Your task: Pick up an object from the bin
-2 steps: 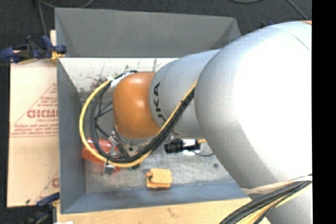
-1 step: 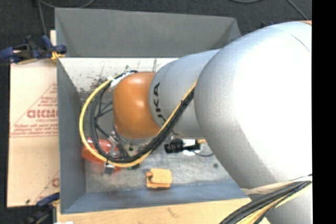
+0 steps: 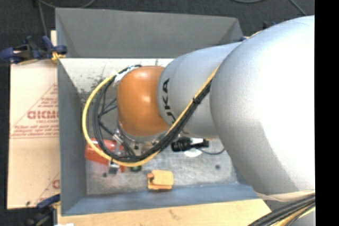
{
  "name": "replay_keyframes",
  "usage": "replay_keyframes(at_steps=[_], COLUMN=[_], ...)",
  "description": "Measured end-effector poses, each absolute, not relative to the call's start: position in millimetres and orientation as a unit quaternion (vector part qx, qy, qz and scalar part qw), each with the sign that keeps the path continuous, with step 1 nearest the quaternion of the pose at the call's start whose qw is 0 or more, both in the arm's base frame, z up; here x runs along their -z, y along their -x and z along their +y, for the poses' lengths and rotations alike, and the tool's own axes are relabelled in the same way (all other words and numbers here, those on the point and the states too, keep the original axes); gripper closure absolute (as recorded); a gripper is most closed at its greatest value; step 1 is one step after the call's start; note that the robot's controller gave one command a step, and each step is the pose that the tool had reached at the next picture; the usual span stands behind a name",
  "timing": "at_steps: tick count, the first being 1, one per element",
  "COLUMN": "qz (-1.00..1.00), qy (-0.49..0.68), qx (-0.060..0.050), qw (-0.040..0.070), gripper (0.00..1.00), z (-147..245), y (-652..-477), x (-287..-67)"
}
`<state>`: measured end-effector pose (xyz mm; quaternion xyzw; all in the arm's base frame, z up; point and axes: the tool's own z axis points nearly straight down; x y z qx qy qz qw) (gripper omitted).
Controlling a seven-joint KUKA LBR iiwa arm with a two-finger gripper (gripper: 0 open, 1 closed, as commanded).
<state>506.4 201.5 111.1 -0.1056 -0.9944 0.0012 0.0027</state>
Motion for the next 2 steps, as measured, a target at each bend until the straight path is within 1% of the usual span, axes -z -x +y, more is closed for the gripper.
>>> replay_keyframes(at_steps=[1, 2], qz=[-0.994, -0.995], qy=[0.109, 0.103], qx=[0.001, 0.0], qw=[-0.003, 0.0], gripper=[1.0, 1.0], z=[203.0, 200.1], y=[-514.5, -508.4], x=[-147.1, -144.2])
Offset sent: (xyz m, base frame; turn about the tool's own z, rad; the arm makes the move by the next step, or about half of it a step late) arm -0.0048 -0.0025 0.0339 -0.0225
